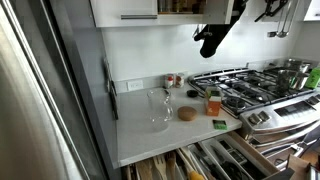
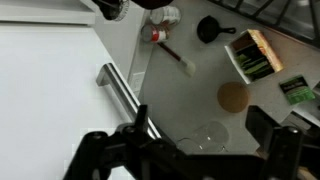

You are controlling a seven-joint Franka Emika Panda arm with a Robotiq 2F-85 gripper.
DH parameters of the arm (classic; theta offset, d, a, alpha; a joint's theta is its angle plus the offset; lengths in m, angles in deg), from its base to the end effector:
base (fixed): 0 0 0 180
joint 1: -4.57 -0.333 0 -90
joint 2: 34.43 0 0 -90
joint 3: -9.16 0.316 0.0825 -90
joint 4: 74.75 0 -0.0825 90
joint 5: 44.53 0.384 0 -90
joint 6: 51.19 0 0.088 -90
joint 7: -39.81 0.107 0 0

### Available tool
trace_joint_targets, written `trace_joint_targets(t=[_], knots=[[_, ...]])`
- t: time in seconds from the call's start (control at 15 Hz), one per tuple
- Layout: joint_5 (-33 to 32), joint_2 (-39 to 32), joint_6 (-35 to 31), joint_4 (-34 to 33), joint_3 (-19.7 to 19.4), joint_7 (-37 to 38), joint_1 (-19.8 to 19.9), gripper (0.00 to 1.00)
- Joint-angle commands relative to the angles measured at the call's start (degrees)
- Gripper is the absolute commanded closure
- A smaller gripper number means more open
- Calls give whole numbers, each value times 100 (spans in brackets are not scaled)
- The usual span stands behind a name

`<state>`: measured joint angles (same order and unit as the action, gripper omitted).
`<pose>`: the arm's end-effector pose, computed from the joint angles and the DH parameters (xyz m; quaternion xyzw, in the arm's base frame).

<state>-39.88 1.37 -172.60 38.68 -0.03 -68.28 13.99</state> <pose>0.3523 -0.1470 0.7802 0.6647 0.6443 0.2443 0.2888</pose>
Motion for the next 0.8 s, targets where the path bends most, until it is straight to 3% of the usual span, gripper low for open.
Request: trace_joint_targets(t=[0.0,0.07,0.13,0.4,0.47,0.53,0.73], knots=[[-845,224,1342,-386,248,1145,68,0],[-700,226,1825,-527,453,1263,317,0],[-839,274,2261,-661,262,1615,-112,0],[-696,262,3547,-1053,445,2744,-373,0],[-521,272,3622,-1072,441,3072,-490,0],[-772,292,3359,-999,272,2697,-629,0],[-750,285,3459,-1031,336,3106,-775,0]])
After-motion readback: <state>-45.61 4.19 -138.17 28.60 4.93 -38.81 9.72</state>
